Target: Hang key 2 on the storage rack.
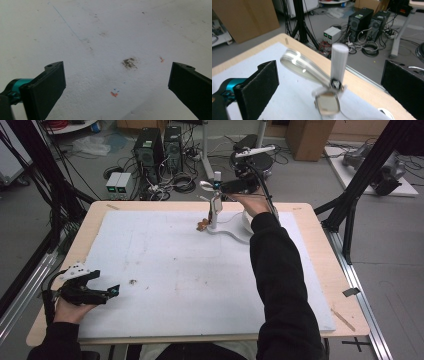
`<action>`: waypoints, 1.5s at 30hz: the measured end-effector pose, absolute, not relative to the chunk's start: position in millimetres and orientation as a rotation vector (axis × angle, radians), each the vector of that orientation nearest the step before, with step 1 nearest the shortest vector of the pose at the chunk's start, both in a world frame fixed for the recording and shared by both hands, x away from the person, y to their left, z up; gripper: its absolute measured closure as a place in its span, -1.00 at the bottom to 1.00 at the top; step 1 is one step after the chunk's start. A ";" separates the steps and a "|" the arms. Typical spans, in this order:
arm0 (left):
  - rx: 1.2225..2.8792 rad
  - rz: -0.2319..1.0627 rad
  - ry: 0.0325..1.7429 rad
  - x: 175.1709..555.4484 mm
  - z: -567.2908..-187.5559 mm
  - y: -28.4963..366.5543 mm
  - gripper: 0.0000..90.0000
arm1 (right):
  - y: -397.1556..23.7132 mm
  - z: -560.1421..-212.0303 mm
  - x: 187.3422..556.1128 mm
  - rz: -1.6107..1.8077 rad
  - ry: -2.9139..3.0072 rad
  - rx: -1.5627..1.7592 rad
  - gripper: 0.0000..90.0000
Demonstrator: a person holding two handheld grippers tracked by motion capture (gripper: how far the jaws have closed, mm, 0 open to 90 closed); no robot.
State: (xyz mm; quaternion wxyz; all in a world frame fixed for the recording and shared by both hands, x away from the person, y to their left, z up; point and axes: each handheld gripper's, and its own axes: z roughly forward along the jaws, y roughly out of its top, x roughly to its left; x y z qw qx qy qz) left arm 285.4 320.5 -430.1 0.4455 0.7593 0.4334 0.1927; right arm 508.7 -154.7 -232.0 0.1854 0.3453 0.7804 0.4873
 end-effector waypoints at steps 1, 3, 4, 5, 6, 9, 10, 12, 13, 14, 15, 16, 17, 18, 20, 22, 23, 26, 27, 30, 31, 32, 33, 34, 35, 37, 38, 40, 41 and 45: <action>1.884 0.476 1.073 285.3 -430.0 320.5 -0.96 | -156.4 -233.8 507.0 1.367 2.206 0.973 -0.99; 1.879 0.478 1.076 285.1 -429.9 320.1 -0.96 | -159.2 -237.6 504.0 1.359 2.209 0.971 -0.99; 1.880 0.478 1.076 285.1 -429.8 320.1 -0.96 | -160.7 -240.2 502.6 1.356 2.214 0.974 -0.99; 1.880 0.479 1.076 285.1 -429.8 320.1 -0.96 | -162.4 -244.0 501.1 1.345 2.218 0.964 -0.99; 1.883 0.478 1.076 285.2 -429.9 320.2 -0.96 | -163.1 -246.3 499.9 1.341 2.218 0.964 -0.99; 1.889 0.479 1.071 284.9 -429.6 320.2 -0.96 | -165.7 -256.2 497.1 1.318 2.236 0.969 -0.99; 1.890 0.478 1.070 284.7 -429.5 320.2 -0.96 | -166.1 -258.2 496.0 1.318 2.231 0.970 -0.99; 1.891 0.478 1.068 284.6 -429.4 320.3 -0.96 | -167.6 -264.5 493.3 1.330 2.238 0.975 -0.99; 1.891 0.478 1.069 284.6 -429.5 320.3 -0.96 | -167.8 -266.5 492.4 1.324 2.244 0.980 -0.99; 1.893 0.478 1.068 284.6 -429.5 320.5 -0.96 | -167.6 -269.1 491.2 1.312 2.251 0.981 -0.99; 1.893 0.477 1.068 284.7 -429.5 320.5 -0.96 | -167.6 -272.4 488.3 1.315 2.252 0.977 -0.99; 1.892 0.477 1.069 284.7 -429.7 320.4 -0.96 | -168.0 -274.3 487.0 1.321 2.253 0.970 -0.99; 1.893 0.477 1.070 284.6 -429.7 320.3 -0.96 | -168.5 -277.0 485.2 1.324 2.255 0.969 -0.99; 1.891 0.477 1.070 284.7 -429.9 320.0 -0.96 | -168.7 -279.4 483.5 1.319 2.267 0.972 -0.99; 1.891 0.478 1.071 284.4 -429.7 319.7 -0.96 | -169.6 -284.3 479.7 1.312 2.268 0.965 -0.99; 1.892 0.478 1.071 284.4 -429.6 319.7 -0.96 | -171.8 -288.6 475.8 1.321 2.270 0.968 -0.99; 1.891 0.479 1.071 284.3 -429.6 319.7 -0.96 | -173.2 -290.4 473.5 1.320 2.267 0.972 -0.99; 1.889 0.478 1.072 284.2 -429.6 319.7 -0.96 | -179.0 -295.5 467.1 1.349 2.244 0.991 -0.99; 1.890 0.478 1.071 284.1 -429.6 319.7 -0.96 | -180.8 -297.2 464.8 1.351 2.239 0.992 -0.99; 1.889 0.479 1.074 284.0 -429.6 319.5 -0.96 | -186.2 -301.2 458.1 1.357 2.232 0.995 -0.99; 1.890 0.478 1.071 284.1 -429.5 319.7 -0.96 | -187.6 -302.0 455.9 1.357 2.228 0.998 -0.99; 1.890 0.480 1.072 284.1 -429.5 319.7 -0.96 | -189.5 -303.7 452.9 1.359 2.223 0.997 -0.99; 1.889 0.478 1.071 284.2 -429.6 319.7 -0.96 | -190.9 -305.3 450.4 1.358 2.222 0.994 -0.99; 1.891 0.481 1.072 284.1 -429.5 319.6 -0.96 | -192.4 -307.5 447.2 1.349 2.221 0.989 -0.99; 1.890 0.480 1.071 284.0 -429.5 319.5 -0.96 | -194.2 -309.7 444.3 1.350 2.218 0.989 -0.99; 1.891 0.480 1.069 283.9 -429.4 319.5 -0.96 | -196.6 -312.4 441.3 1.349 2.217 0.990 -0.99; 1.890 0.480 1.070 283.8 -429.4 319.4 -0.96 | -198.0 -313.8 439.1 1.347 2.213 0.989 -0.99; 1.890 0.481 1.068 283.7 -429.4 319.2 -0.96 | -201.2 -316.8 435.1 1.353 2.208 0.987 -0.99; 1.891 0.481 1.069 283.8 -429.6 319.1 -0.96 | -203.1 -318.3 433.5 1.352 2.206 0.987 -0.99; 1.891 0.483 1.068 283.6 -429.4 319.3 -0.96 | -212.3 -323.7 426.2 1.365 2.189 0.999 -0.99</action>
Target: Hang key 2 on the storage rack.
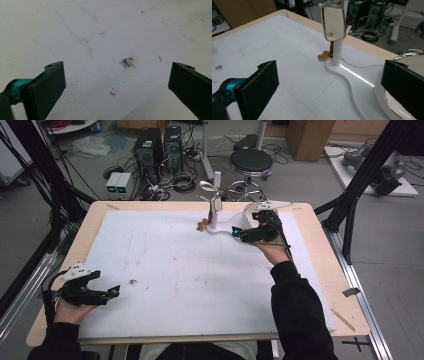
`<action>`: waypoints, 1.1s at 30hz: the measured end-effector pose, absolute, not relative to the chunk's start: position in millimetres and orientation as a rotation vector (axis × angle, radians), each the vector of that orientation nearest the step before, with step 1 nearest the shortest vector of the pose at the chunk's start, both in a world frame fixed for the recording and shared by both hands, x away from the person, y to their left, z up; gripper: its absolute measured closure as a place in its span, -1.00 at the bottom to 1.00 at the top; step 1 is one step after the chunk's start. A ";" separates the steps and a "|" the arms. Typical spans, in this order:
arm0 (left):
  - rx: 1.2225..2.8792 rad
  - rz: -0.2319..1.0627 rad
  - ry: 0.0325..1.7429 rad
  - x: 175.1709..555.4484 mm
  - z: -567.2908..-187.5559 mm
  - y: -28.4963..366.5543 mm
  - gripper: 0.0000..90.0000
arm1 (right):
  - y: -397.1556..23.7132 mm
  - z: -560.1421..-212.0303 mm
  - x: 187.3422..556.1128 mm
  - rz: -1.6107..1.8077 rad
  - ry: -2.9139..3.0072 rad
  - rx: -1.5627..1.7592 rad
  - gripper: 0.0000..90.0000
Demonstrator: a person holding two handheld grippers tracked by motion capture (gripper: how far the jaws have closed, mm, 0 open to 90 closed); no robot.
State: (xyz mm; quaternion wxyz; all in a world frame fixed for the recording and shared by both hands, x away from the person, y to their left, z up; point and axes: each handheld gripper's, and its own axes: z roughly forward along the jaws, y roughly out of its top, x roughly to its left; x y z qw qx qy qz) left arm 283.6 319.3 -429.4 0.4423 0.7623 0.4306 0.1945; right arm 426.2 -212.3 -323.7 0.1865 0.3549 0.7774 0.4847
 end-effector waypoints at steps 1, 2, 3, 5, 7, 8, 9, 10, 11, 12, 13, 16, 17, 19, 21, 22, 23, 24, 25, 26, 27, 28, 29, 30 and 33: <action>1.891 0.481 1.069 283.5 -429.3 319.4 -0.96 | -214.5 -325.1 424.8 1.379 2.181 1.004 -0.99; 1.891 0.482 1.069 283.4 -429.2 319.5 -0.96 | -217.3 -327.0 423.0 1.390 2.176 1.014 -0.99; 1.890 0.482 1.069 283.3 -429.2 319.5 -0.96 | -219.7 -329.2 421.1 1.391 2.176 1.019 -0.99; 1.891 0.484 1.069 283.3 -429.1 319.7 -0.96 | -223.5 -333.7 416.9 1.381 2.178 1.026 -0.99; 1.892 0.485 1.069 283.3 -429.1 319.8 -0.96 | -227.9 -338.5 411.6 1.384 2.173 1.029 -0.99; 1.891 0.485 1.070 283.3 -429.2 319.8 -0.96 | -229.3 -340.0 410.0 1.385 2.175 1.029 -0.99; 1.892 0.485 1.070 283.3 -429.2 319.7 -0.96 | -231.1 -342.0 407.9 1.382 2.172 1.029 -0.99; 1.891 0.487 1.070 283.2 -429.3 319.5 -0.96 | -233.3 -344.5 405.0 1.382 2.170 1.028 -0.99; 1.892 0.490 1.067 283.1 -429.2 319.6 -0.96 | -234.6 -345.9 403.2 1.380 2.170 1.031 -0.99; 1.892 0.493 1.067 282.9 -429.2 319.4 -0.96 | -236.8 -348.3 400.5 1.376 2.170 1.029 -0.99; 1.891 0.493 1.067 282.8 -429.2 319.3 -0.96 | -237.9 -349.5 398.9 1.371 2.173 1.037 -0.99; 1.892 0.492 1.067 282.8 -429.2 319.2 -0.96 | -243.2 -355.7 392.9 1.369 2.166 1.035 -0.99; 1.891 0.494 1.068 282.7 -429.2 319.3 -0.96 | -244.4 -357.1 391.4 1.373 2.166 1.038 -0.99; 1.892 0.491 1.067 282.4 -429.0 319.7 -0.96 | -248.4 -361.1 387.4 1.371 2.162 1.046 -0.99; 1.891 0.492 1.069 282.4 -429.2 319.8 -0.96 | -251.5 -363.7 384.5 1.374 2.152 1.053 -0.99; 1.891 0.492 1.069 282.4 -429.2 319.9 -0.96 | -253.3 -364.7 382.9 1.370 2.155 1.057 -0.99; 1.891 0.490 1.069 282.4 -429.3 319.9 -0.96 | -255.2 -365.8 380.9 1.376 2.145 1.063 -0.99; 1.891 0.491 1.070 282.3 -429.3 319.9 -0.96 | -257.2 -367.1 379.1 1.393 2.136 1.069 -0.99; 1.890 0.489 1.070 282.3 -429.4 319.9 -0.96 | -259.3 -368.6 377.6 1.410 2.131 1.074 -0.99; 1.892 0.488 1.070 282.3 -429.4 319.9 -0.96 | -261.0 -369.7 375.6 1.414 2.130 1.083 -0.99; 1.893 0.488 1.069 282.3 -429.4 319.9 -0.96 | -262.5 -370.9 373.6 1.409 2.126 1.080 -0.99; 1.891 0.488 1.071 282.2 -429.5 319.8 -0.96 | -263.8 -372.1 371.5 1.409 2.122 1.076 -0.99; 1.892 0.488 1.070 282.2 -429.5 319.9 -0.96 | -265.3 -373.5 369.7 1.406 2.119 1.079 -0.99; 1.891 0.486 1.070 282.1 -429.6 320.0 -0.96 | -267.3 -375.2 367.8 1.404 2.121 1.077 -0.99; 1.890 0.486 1.070 281.8 -429.6 320.2 -0.96 | -272.0 -379.4 362.9 1.396 2.116 1.084 -0.99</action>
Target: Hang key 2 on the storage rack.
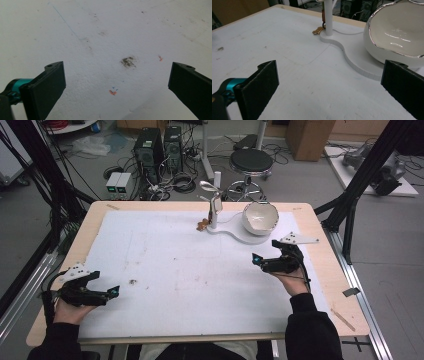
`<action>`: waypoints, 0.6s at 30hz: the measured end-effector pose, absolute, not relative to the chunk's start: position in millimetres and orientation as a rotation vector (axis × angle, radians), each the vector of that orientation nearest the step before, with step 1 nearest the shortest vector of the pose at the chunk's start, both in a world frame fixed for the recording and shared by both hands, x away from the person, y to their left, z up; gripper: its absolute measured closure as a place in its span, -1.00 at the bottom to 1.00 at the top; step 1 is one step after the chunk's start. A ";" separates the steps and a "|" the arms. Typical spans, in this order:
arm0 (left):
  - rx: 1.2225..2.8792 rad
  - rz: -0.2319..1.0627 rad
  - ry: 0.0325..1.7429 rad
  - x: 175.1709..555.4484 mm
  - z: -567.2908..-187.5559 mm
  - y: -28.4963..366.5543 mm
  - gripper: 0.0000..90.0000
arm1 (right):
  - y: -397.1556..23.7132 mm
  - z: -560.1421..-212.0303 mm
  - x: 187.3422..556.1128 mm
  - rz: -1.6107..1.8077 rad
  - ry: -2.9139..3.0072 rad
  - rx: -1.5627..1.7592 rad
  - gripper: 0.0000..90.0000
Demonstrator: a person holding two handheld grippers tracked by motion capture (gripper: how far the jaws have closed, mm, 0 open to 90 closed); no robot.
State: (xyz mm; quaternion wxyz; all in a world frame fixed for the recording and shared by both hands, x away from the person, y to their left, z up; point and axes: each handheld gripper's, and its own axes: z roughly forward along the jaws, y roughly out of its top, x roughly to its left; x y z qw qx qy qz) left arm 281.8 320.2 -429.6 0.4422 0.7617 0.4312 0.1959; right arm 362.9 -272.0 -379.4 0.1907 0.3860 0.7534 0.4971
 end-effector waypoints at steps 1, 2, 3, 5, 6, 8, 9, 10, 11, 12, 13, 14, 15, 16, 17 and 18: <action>1.889 0.485 1.068 281.9 -429.7 320.4 -0.96 | -273.8 -381.0 361.4 1.388 2.118 1.083 -0.99; 1.888 0.486 1.071 281.9 -429.8 320.2 -0.96 | -275.7 -382.7 359.7 1.380 2.115 1.080 -0.99; 1.889 0.484 1.069 282.0 -429.8 320.2 -0.96 | -277.7 -384.2 357.7 1.376 2.114 1.087 -0.99; 1.890 0.486 1.070 281.8 -429.7 320.1 -0.96 | -282.0 -387.6 353.9 1.383 2.111 1.099 -0.99; 1.889 0.487 1.072 281.8 -429.7 320.0 -0.96 | -284.8 -389.7 351.5 1.393 2.108 1.108 -0.99; 1.889 0.486 1.074 281.8 -429.9 319.7 -0.96 | -288.3 -393.3 346.9 1.409 2.103 1.107 -0.99; 1.890 0.485 1.073 281.9 -430.1 319.5 -0.96 | -289.5 -395.1 344.6 1.404 2.105 1.106 -0.99; 1.895 0.484 1.071 282.0 -430.1 319.6 -0.96 | -290.8 -397.1 342.5 1.405 2.102 1.105 -0.99; 1.897 0.484 1.073 282.0 -430.2 319.5 -0.96 | -292.0 -398.6 340.8 1.405 2.101 1.108 -0.99; 1.895 0.483 1.071 282.0 -430.4 319.2 -0.96 | -293.5 -400.6 338.8 1.408 2.100 1.110 -0.99; 1.895 0.480 1.071 282.0 -430.5 319.1 -0.96 | -294.9 -402.8 336.9 1.407 2.099 1.115 -0.99; 1.895 0.482 1.073 282.0 -430.7 318.9 -0.96 | -296.9 -405.3 335.4 1.402 2.104 1.111 -0.99; 1.896 0.481 1.072 282.0 -430.7 319.2 -0.96 | -298.3 -407.6 334.0 1.397 2.109 1.121 -0.99; 1.896 0.481 1.073 282.0 -430.7 319.3 -0.96 | -300.6 -410.5 332.9 1.386 2.113 1.117 -0.99; 1.896 0.481 1.073 282.0 -430.7 319.4 -0.96 | -301.8 -412.4 331.6 1.382 2.120 1.131 -0.99; 1.898 0.483 1.073 282.0 -430.7 319.8 -0.96 | -302.5 -413.7 330.9 1.380 2.119 1.138 -0.99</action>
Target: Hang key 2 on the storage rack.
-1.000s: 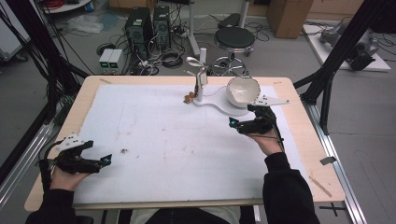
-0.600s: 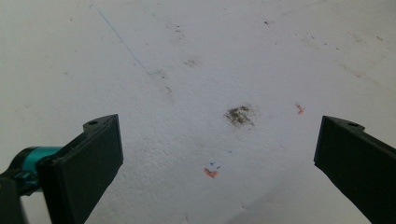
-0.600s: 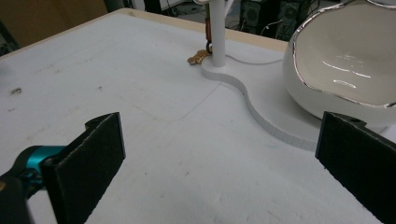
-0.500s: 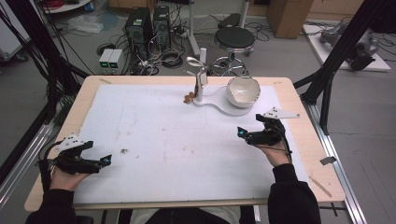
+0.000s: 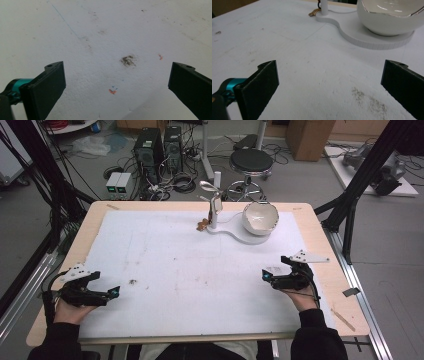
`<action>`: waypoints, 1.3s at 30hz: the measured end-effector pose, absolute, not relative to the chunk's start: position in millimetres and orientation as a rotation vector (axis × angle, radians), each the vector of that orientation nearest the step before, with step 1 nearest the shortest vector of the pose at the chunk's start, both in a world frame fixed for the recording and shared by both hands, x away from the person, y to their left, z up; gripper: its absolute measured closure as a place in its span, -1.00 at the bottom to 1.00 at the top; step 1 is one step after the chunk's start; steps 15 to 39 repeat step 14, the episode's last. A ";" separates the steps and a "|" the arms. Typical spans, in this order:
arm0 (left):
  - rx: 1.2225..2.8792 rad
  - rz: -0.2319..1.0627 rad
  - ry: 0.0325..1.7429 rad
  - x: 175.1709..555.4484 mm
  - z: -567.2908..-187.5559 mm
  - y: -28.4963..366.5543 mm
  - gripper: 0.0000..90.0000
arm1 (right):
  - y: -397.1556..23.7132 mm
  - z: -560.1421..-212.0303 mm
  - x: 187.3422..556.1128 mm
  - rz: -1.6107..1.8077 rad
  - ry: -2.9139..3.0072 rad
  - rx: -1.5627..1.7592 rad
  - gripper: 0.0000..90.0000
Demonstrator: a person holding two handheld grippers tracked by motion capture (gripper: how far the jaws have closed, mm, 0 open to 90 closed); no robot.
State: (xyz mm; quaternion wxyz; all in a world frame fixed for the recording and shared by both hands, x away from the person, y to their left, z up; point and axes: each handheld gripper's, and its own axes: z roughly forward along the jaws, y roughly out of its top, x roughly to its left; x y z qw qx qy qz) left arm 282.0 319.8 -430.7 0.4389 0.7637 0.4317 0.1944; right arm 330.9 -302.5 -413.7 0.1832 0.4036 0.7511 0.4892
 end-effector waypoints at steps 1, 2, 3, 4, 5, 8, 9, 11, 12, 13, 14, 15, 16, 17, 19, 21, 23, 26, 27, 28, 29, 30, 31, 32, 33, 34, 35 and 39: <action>1.897 0.485 1.073 281.9 -430.8 319.8 -0.96 | -303.6 -415.2 329.7 1.372 2.122 1.135 -0.99; 1.897 0.483 1.072 281.8 -430.8 320.0 -0.96 | -304.1 -415.7 328.8 1.364 2.124 1.131 -0.99; 1.900 0.483 1.070 281.7 -430.6 320.3 -0.96 | -304.5 -416.3 327.4 1.353 2.125 1.127 -0.99; 1.897 0.483 1.070 281.7 -430.5 320.4 -0.96 | -304.5 -416.6 325.9 1.350 2.126 1.124 -0.99; 1.895 0.484 1.071 281.8 -430.3 320.5 -0.96 | -305.1 -416.9 324.7 1.351 2.124 1.120 -0.99; 1.889 0.486 1.073 281.7 -430.1 320.1 -0.96 | -306.1 -416.2 322.6 1.357 2.116 1.115 -0.99; 1.888 0.487 1.073 281.7 -430.0 319.7 -0.96 | -306.4 -415.7 322.4 1.363 2.112 1.106 -0.99; 1.890 0.486 1.071 281.8 -429.8 319.4 -0.96 | -306.7 -414.2 321.5 1.372 2.103 1.104 -0.99; 1.889 0.487 1.071 281.9 -429.7 319.3 -0.96 | -307.0 -413.4 321.2 1.373 2.098 1.099 -0.99; 1.889 0.486 1.071 282.1 -429.8 319.3 -0.96 | -307.3 -412.2 320.5 1.379 2.094 1.094 -0.99; 1.890 0.485 1.073 282.4 -430.0 319.4 -0.96 | -307.7 -411.6 320.4 1.383 2.087 1.091 -0.99; 1.890 0.485 1.073 282.4 -430.0 319.4 -0.96 | -307.7 -411.6 320.4 1.383 2.087 1.091 -0.99; 1.890 0.485 1.073 282.4 -430.0 319.4 -0.96 | -307.7 -411.6 320.4 1.383 2.087 1.091 -0.99; 1.890 0.485 1.073 282.4 -430.0 319.4 -0.96 | -307.7 -411.6 320.4 1.383 2.087 1.091 -0.99; 1.890 0.485 1.073 282.4 -430.0 319.4 -0.96 | -307.7 -411.6 320.4 1.383 2.087 1.091 -0.99; 1.890 0.485 1.073 282.4 -430.0 319.4 -0.96 | -307.7 -411.6 320.4 1.383 2.087 1.091 -0.99; 1.890 0.485 1.073 282.4 -430.0 319.4 -0.96 | -307.7 -411.6 320.4 1.383 2.087 1.091 -0.99; 1.890 0.485 1.073 282.4 -430.0 319.4 -0.96 | -307.7 -411.6 320.4 1.383 2.087 1.091 -0.99; 1.890 0.485 1.073 282.4 -430.0 319.4 -0.96 | -307.7 -411.6 320.4 1.383 2.087 1.091 -0.99; 1.890 0.485 1.073 282.4 -430.0 319.4 -0.96 | -307.7 -411.6 320.4 1.383 2.087 1.091 -0.99; 1.890 0.485 1.073 282.4 -430.0 319.4 -0.96 | -307.7 -411.6 320.4 1.383 2.087 1.091 -0.99; 1.890 0.485 1.073 282.4 -430.0 319.4 -0.96 | -307.7 -411.6 320.4 1.383 2.087 1.091 -0.99; 1.890 0.485 1.073 282.4 -430.0 319.4 -0.96 | -307.7 -411.6 320.4 1.383 2.087 1.091 -0.99; 1.890 0.485 1.073 282.4 -430.0 319.4 -0.96 | -307.7 -411.6 320.4 1.383 2.087 1.091 -0.99; 1.890 0.485 1.073 282.4 -430.0 319.4 -0.96 | -307.7 -411.6 320.4 1.383 2.087 1.091 -0.99; 1.890 0.485 1.073 282.4 -430.0 319.4 -0.96 | -307.7 -411.6 320.4 1.383 2.087 1.091 -0.99; 1.890 0.485 1.073 282.4 -430.0 319.4 -0.96 | -307.7 -411.6 320.4 1.383 2.087 1.091 -0.99; 1.890 0.485 1.073 282.4 -430.0 319.4 -0.96 | -307.7 -411.6 320.4 1.383 2.087 1.091 -0.99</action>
